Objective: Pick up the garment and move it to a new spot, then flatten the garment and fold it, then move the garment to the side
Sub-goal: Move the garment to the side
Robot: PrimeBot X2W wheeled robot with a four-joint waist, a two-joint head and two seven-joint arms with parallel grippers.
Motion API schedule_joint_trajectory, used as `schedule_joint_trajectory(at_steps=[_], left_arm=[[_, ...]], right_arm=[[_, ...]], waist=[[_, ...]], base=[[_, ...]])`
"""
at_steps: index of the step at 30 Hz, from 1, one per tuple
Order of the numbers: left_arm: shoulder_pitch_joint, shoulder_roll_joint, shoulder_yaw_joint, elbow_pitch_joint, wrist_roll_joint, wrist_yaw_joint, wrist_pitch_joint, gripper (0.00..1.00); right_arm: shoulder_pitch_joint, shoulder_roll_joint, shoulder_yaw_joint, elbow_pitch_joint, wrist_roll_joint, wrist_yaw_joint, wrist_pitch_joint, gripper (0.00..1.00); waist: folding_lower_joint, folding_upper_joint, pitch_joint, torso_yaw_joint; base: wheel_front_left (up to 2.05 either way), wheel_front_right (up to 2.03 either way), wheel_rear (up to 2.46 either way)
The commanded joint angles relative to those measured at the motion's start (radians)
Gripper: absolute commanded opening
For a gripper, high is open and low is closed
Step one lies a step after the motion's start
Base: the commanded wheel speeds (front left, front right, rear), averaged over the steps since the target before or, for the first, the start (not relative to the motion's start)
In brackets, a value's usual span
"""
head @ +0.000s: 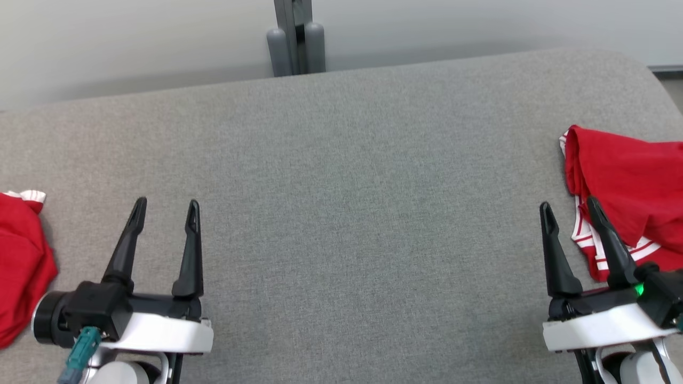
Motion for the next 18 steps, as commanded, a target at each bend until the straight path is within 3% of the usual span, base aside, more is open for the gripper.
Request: schedule_joint_trajectory(at_steps=[1,18], left_arm=[[0.016,0.008,0.0,0.0,-0.004,0.004,-0.003,1.0],[0.088,0.021,-0.024,-0.012,-0.005,0.023,0.025,1.0]], right_arm=[[0.019,0.0,-0.008,-0.011,-0.009,0.0,0.008,1.0],[0.146,0.008,-0.036,-0.085,-0.007,0.0,0.066,1.0]], waist=[[0.0,-0.0001,-0.032,0.004],[0.0,-0.0001,-0.12,0.018]], base=[[0.0,0.0,0.0],[0.0,0.0,0.0]])
